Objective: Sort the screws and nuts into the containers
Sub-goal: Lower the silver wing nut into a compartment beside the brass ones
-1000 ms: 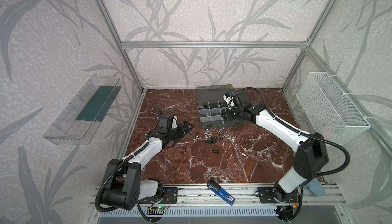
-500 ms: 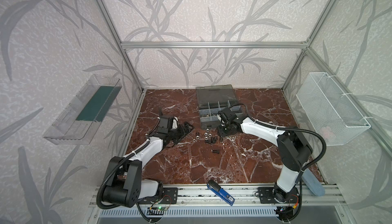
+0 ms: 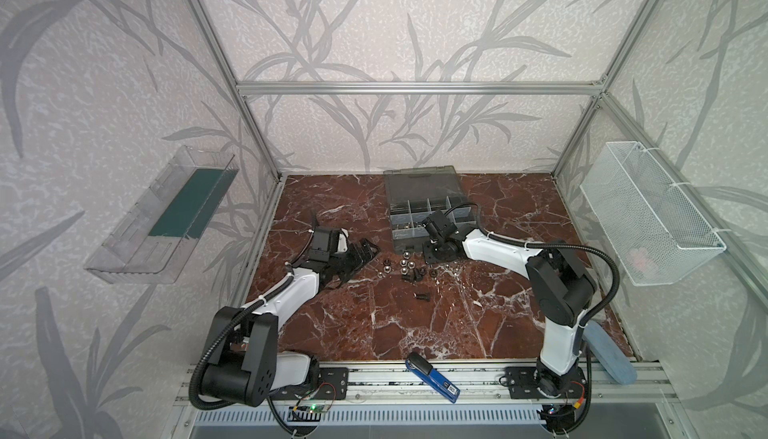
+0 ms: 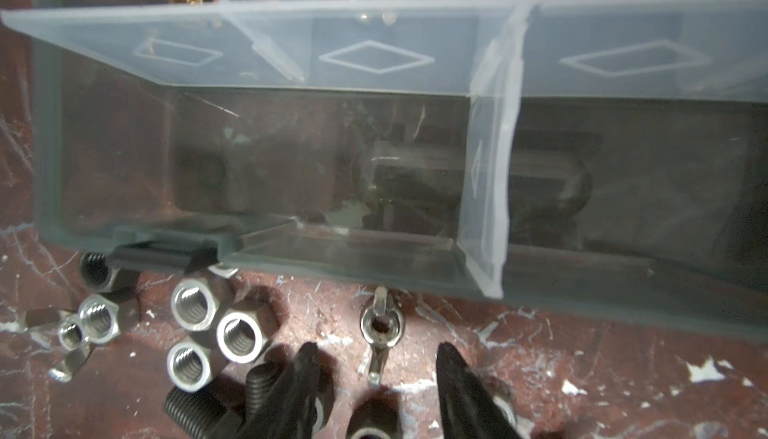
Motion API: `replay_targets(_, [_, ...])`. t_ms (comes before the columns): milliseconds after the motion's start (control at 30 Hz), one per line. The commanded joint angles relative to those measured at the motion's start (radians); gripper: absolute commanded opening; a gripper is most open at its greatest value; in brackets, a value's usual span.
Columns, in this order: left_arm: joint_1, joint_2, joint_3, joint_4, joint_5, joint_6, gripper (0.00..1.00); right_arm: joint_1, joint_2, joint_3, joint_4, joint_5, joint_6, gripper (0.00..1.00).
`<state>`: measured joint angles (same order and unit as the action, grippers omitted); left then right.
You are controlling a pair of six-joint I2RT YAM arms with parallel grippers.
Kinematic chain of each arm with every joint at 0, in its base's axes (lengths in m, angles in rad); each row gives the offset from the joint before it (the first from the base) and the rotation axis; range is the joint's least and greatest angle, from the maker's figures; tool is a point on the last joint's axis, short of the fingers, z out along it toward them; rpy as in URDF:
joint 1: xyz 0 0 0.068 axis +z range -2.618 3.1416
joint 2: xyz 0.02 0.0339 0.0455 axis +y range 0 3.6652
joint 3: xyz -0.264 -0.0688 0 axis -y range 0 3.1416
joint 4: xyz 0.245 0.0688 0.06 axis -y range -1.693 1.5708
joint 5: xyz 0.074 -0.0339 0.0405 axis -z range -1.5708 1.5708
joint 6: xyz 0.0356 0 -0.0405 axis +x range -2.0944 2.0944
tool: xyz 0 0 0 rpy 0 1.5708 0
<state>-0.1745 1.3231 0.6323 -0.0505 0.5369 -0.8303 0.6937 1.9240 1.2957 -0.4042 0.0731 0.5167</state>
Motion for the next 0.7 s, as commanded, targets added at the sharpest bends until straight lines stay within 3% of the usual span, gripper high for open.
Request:
replay_targets(0, [0.001,-0.009,0.008,-0.004,0.004,0.006,1.00,0.013,0.035,0.022,0.026,0.044,0.027,0.47])
replay_targets(667, [0.001,0.010,-0.003,0.006,0.001,0.003,0.99,0.024,0.121,-0.002,0.084,0.101,0.017,0.30])
